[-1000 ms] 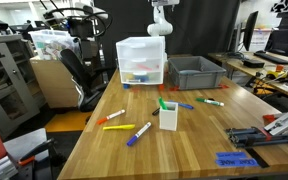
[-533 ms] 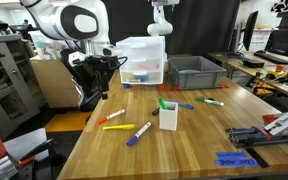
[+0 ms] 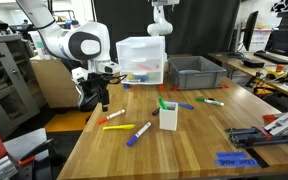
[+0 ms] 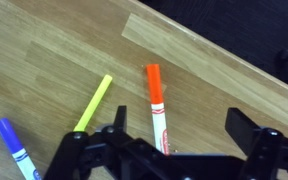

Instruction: Pick up the orange and white marker and put it near the black pen

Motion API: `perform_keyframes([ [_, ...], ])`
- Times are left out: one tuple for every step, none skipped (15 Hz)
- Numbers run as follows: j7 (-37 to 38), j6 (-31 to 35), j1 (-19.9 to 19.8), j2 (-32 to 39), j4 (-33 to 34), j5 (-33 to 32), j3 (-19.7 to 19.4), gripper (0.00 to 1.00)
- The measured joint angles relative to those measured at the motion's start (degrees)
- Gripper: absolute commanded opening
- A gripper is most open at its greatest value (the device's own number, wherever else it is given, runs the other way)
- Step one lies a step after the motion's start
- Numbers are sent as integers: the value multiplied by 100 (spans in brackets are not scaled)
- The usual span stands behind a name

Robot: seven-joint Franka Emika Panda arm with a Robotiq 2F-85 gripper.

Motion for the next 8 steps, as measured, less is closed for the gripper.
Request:
perform_keyframes([
  [0,41,80,55,1,-24,-72,100],
  [0,70,146,110,0,-52,-138,100],
  [0,93,201,157,-1,-76,-201,100],
  [0,121,245,208,-1,-84,-255,100],
  [0,158,284,262,-6,-88,-301,100],
  [-2,210,310,312,-7,-88,-333,100],
  [-5,267,328,359,-7,-88,-349,100],
  [-6,312,333,405,-7,-82,-356,99],
])
